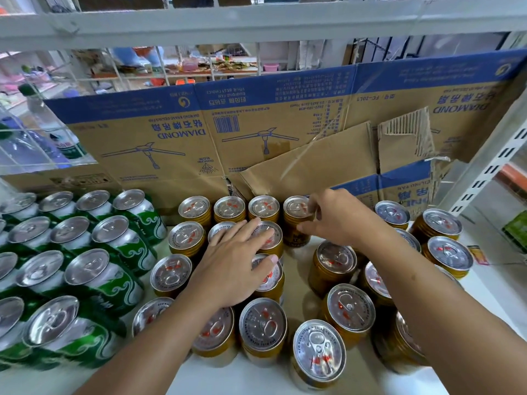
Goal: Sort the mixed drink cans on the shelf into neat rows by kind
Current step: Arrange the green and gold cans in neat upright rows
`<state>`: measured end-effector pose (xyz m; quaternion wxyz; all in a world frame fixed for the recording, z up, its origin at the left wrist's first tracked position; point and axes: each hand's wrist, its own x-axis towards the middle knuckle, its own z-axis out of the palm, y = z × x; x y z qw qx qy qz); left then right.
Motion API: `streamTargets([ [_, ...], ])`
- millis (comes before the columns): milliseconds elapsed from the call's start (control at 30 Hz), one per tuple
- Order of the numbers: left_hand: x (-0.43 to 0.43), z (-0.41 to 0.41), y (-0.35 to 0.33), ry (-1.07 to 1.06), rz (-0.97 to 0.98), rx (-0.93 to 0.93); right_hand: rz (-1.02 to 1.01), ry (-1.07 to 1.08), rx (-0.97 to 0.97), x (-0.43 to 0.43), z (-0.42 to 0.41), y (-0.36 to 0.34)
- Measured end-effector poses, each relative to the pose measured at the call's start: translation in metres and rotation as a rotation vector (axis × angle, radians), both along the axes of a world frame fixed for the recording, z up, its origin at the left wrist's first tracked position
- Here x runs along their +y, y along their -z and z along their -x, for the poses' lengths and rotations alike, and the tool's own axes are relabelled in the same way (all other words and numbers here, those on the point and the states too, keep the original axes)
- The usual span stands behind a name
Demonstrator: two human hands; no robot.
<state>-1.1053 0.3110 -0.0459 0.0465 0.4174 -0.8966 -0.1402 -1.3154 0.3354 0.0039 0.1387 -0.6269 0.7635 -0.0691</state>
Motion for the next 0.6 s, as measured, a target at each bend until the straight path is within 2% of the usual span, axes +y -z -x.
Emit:
streamTargets([
  [200, 0.001, 0.000, 0.002, 0.005, -0.009, 0.041, -0.187, -0.071, 0.224, 0.037, -0.010, -0.020],
  [300, 0.003, -0.001, -0.004, -0.003, -0.097, 0.263, -0.232, -0.111, 0.208, 0.049, -0.009, -0.016],
  [367, 0.011, -0.001, -0.016, 0.052, -0.106, 0.314, -0.177, -0.115, 0.170, 0.052, -0.006, -0.012],
  [433, 0.028, 0.004, -0.031, 0.192, -0.125, 0.179, -0.112, -0.065, 0.134, 0.050, -0.003, -0.008],
  [533, 0.059, 0.016, -0.040, 0.392, -0.134, -0.152, -0.028, -0.003, 0.094, 0.046, -0.004, 0.005],
  [600, 0.071, 0.022, -0.040, 0.472, -0.127, -0.269, 0.015, -0.013, 0.112, 0.044, -0.005, 0.011],
])
